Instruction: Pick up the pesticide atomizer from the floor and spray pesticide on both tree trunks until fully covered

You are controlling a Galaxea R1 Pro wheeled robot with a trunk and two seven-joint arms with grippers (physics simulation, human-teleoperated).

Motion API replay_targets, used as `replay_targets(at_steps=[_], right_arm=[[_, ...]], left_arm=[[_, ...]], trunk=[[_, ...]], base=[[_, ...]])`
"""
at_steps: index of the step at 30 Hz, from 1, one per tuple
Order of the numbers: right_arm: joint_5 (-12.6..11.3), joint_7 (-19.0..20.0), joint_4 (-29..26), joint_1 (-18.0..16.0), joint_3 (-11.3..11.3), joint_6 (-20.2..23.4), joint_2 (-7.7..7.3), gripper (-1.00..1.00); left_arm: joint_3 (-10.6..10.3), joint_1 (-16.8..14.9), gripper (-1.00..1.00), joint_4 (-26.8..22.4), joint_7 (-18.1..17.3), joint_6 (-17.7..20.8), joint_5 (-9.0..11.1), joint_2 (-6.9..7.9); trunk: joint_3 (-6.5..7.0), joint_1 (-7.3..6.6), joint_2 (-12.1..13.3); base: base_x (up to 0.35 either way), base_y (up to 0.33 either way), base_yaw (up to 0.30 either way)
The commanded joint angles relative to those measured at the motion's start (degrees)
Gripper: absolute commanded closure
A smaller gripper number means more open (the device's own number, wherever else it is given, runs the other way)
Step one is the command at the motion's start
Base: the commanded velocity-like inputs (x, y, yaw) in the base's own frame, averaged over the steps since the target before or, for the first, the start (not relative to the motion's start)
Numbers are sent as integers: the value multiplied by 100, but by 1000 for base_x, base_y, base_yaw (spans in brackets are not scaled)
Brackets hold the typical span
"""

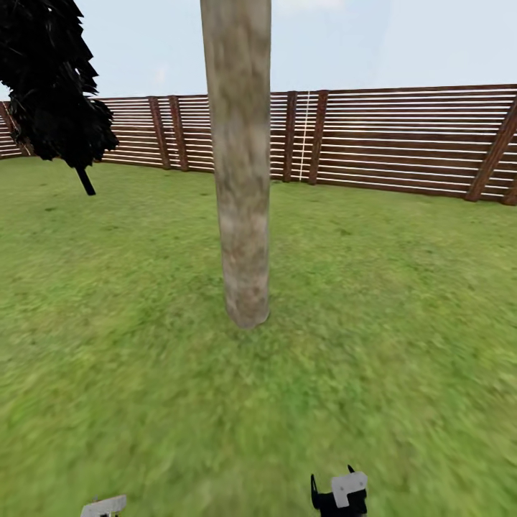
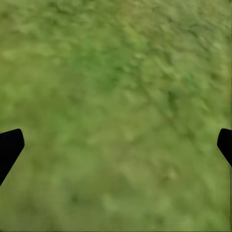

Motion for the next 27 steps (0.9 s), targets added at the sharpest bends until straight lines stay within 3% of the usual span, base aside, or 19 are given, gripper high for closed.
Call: replay_targets(at_steps=[1, 2, 3, 4, 5, 6, 9, 13, 14, 16, 19, 22, 23, 27], right_arm=[[26, 7, -40, 0, 7, 0, -29, -100], [278, 49, -255, -1, 15, 0, -70, -100], [769, 329, -558, 0, 33, 7, -103, -100], [1404, 1043, -961, -2, 33, 268, -126, -100], [1862, 2108, -1383, -27, 30, 1071, -133, -100], [2040, 3587, -2075, -198, 33, 2051, -125, -100], [2084, 5190, -2919, -397, 42, 2395, -95, -100], [2092, 7062, -3696, -530, 45, 2457, -75, -100], [2086, 7385, -3833, -543, 45, 2459, -66, -100], [2069, 7677, -3951, -551, 51, 2461, -10, -100], [2060, 7773, -3967, -554, 54, 2461, 52, -100], [2057, 7781, -3967, -554, 57, 2461, 84, -100], [2060, 7781, -3967, -556, 62, 2461, 157, 100], [2061, 7789, -3972, -554, 63, 2461, 213, 100]], left_arm=[[13, -17, 100, 0, -471, 8, -228, 129], [14, -25, 100, -1, -1160, 18, -643, 281], [14, -91, 100, -8, -1682, 19, -1043, 374], [14, -313, 100, -13, -2338, 33, -1619, 440], [14, -630, 100, -11, -3174, 78, -2364, 472], [14, -1126, 100, -5, -4002, 125, -3106, 484], [14, -1636, 100, -2, -5031, 336, -4031, 516], [14, -1869, 100, -10, -6375, 462, -5058, 538], [14, -1924, 100, -10, -6635, 477, -5246, 542], [14, -2052, 100, -10, -6865, 506, -5416, 547], [33, -2138, 100, -10, -6939, 634, -5460, 548], [65, -2359, 100, -18, -6861, 1035, -5434, 534], [59, -2440, 100, -19, -6829, 1066, -5433, 502], [50, -2433, 100, -306, -6824, 1074, -5437, 475]], trunk=[[0, 0, 0], [0, 0, 0], [0, 0, 0], [0, 0, 0], [0, 0, 0], [0, 0, 0], [0, 0, 0], [0, 0, 0], [0, 0, 0], [0, 0, 0], [0, 0, 0], [0, 0, 0], [0, 0, 0], [0, 0, 0]], base=[[292, -149, 0], [292, -149, 0], [292, -149, 0], [292, -149, 0], [292, -149, 0], [292, -149, 0], [292, -140, 0], [261, -96, 0], [150, -24, 0], [71, -11, 0], [11, -2, 0], [1, 0, 0], [0, 0, 0], [0, 0, 0]])
